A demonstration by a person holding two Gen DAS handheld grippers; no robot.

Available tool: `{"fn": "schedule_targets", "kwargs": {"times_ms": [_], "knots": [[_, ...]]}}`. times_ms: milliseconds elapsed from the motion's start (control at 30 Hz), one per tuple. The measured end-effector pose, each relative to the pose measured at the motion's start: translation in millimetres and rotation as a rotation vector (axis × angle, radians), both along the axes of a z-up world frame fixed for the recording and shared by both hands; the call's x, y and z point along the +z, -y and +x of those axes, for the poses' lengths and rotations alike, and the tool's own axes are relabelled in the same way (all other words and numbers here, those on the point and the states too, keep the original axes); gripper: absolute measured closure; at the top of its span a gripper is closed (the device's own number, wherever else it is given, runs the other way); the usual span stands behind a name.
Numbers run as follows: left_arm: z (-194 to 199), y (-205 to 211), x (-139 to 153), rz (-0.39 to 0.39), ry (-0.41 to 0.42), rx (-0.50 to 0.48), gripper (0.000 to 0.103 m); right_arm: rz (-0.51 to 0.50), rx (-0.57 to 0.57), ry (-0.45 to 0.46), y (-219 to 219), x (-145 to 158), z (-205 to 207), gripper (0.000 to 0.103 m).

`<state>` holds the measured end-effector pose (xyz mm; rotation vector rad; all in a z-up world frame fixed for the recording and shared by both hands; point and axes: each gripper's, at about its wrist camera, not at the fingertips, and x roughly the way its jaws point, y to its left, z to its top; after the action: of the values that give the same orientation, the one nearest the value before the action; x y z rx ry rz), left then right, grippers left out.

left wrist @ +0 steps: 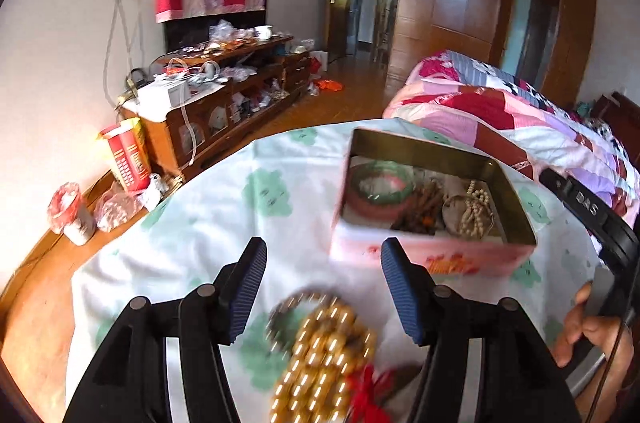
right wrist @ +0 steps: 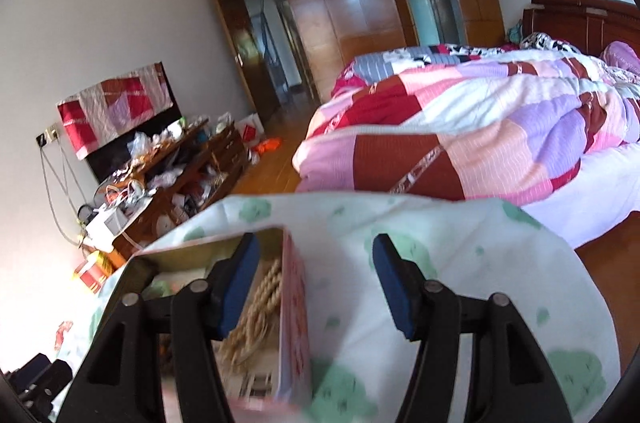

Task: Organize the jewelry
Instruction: 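Move the right tool back over the wristwatch on the table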

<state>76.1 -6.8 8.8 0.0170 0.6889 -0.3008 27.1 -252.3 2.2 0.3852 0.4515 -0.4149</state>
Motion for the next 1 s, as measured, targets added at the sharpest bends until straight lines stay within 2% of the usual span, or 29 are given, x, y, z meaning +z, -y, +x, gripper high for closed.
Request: {"fn": "schedule_targets", "kwargs": {"times_ms": [167, 400, 633, 1000], "knots": [[-23, -12, -7, -0.025, 0.0, 0.012, 0.043, 0.019, 0.025, -0.026, -9, -9, -28, 0.041], [-43, -38, -13, 0.002, 0.037, 0.08, 0.043, -0.03, 0.066, -0.041, -31, -11, -50, 0.041], [-57, -65, -20, 0.011, 0.045, 0.158, 0.043, -0.059, 0.131, -0.057, -51, -14, -58, 0.041], [-62, -65, -36, 0.06, 0.009, 0.165, 0.043, -0.09, 0.16, -0.077, -62, -16, -55, 0.041]]}}
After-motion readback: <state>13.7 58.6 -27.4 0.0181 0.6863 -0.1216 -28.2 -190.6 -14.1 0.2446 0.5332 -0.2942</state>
